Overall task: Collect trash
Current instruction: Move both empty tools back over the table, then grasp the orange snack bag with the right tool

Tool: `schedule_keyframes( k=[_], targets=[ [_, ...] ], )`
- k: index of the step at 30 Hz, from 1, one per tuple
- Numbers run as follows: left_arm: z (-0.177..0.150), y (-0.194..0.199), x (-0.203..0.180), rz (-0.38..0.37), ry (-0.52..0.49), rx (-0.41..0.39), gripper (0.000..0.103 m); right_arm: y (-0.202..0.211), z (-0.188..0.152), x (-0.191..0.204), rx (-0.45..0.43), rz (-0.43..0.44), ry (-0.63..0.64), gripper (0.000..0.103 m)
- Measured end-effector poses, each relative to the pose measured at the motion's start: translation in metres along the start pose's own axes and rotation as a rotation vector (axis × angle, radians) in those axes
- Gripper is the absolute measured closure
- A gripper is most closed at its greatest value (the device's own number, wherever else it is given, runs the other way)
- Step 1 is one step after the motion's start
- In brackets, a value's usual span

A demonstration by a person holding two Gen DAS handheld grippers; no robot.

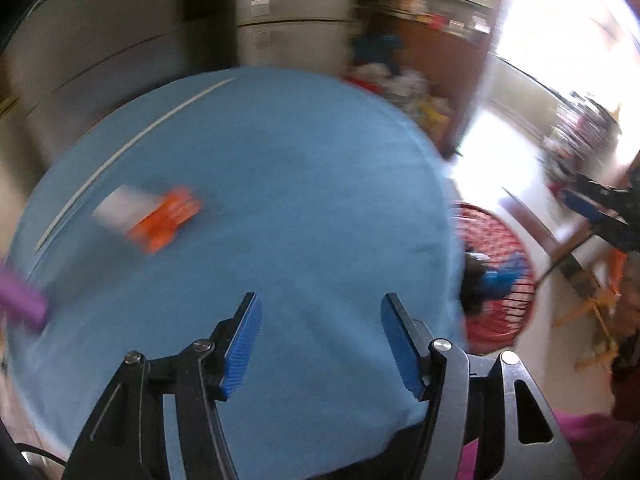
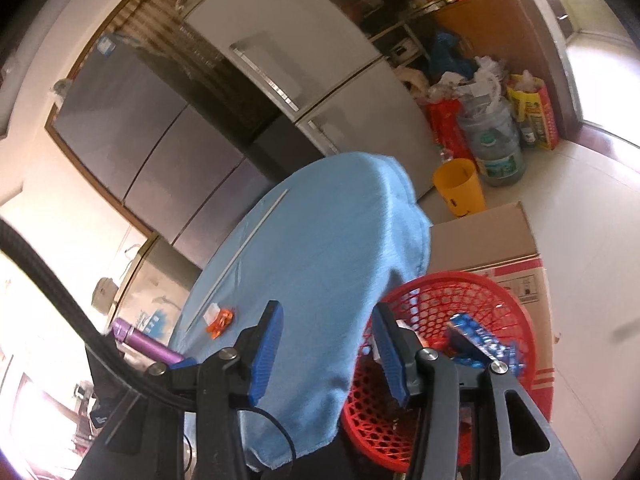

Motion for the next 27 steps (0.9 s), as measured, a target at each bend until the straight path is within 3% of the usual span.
schedule_keyframes(
  k=[5,8,16,22,27],
  targets=[
    [-0.027,0.030,0.074,0.108,0.206,-0.024,0.040,-0.032,-0.011,0.032,0.069,0.056,0.043,0.052],
    [-0.033,0.044,0.100,0.157,0.263,-0.062,0.040,-0.055,-0.018,0.063,0.116,0.092,0.105,0.052],
    [-0.035,0.046,0.126,0.216,0.309,-0.111,0.035,-0.130,-0.044,0.148,0.253,0.176,0.300,0.050],
    [-0.053,0.028,0.136,0.224,0.315,-0.053,0.035,-0.206,-0.072,0.181,0.405,0.218,0.295,0.050],
    [-0.057,0.025,0.151,0.243,0.320,-0.048,0.035,-0.277,-0.096,0.199,0.527,0.228,0.177,0.050]
  ],
)
Point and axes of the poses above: each gripper's, at about its wrist camera, not at the fingertips, and y roughly against the way its jaws point, x to its left, z to its top, the point moved 2 cm from there along -y, roughly the way its jaws point, and after that the axes turned 8 degrees about -x, right-handed, at the moved point
